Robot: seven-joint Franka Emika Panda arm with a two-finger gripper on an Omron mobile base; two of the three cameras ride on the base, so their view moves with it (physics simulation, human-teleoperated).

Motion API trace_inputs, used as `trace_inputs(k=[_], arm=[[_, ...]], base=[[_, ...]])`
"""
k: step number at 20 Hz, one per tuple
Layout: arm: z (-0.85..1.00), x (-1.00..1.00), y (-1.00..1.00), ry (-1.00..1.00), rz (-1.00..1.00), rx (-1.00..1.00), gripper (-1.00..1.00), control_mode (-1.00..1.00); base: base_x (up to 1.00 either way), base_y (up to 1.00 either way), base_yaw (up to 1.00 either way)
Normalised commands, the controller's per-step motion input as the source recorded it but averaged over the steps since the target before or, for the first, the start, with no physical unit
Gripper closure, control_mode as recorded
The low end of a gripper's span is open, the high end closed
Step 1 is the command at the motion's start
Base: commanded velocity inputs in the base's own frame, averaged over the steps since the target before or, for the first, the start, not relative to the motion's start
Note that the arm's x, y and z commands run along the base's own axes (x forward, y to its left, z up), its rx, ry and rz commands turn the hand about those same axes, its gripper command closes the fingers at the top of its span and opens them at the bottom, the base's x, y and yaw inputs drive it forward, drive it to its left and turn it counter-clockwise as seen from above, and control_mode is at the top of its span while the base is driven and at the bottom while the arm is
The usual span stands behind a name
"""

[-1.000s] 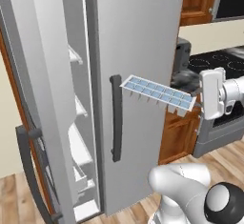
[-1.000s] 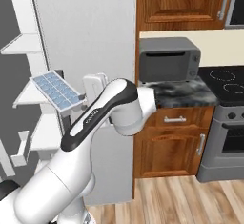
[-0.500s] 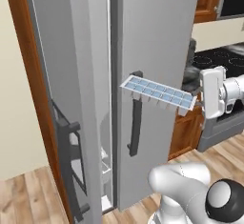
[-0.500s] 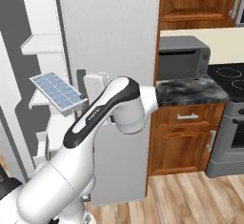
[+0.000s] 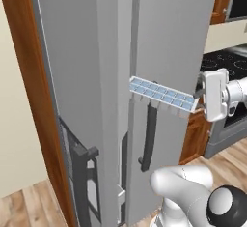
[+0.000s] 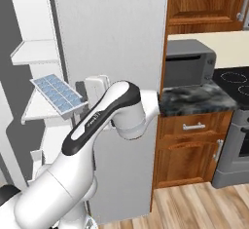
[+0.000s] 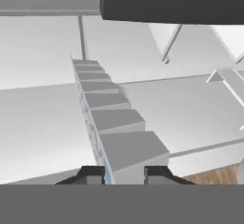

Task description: The ice cube tray has been filled with water. Take the tray and place it in the freezer to make ice. Close the freezer door after placing the tray.

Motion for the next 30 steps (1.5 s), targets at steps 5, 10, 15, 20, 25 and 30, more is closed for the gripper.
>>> trace_inputs(k=[5,10,15,20,25,30], arm=[[0.0,0.0,0.0,0.0,0.0,0.0,1.0,1.0],[0.0,0.0,0.0,0.0,0.0,0.0,1.0,1.0],[0.0,0.0,0.0,0.0,0.0,0.0,1.0,1.0],[0.0,0.0,0.0,-0.01,0.0,0.0,1.0,-1.0],[0.09,0.0,0.0,-0.06,-0.04,0.0,1.0,-1.0],[0.13,0.0,0.24,-0.05,-0.19,0.0,1.0,-1.0]], base=[[0.35,0.01,-0.02],[0.09,0.0,0.35],[0.04,0.0,0.35],[0.01,0.02,0.09],[0.0,0.0,0.0],[0.0,0.0,0.0]])
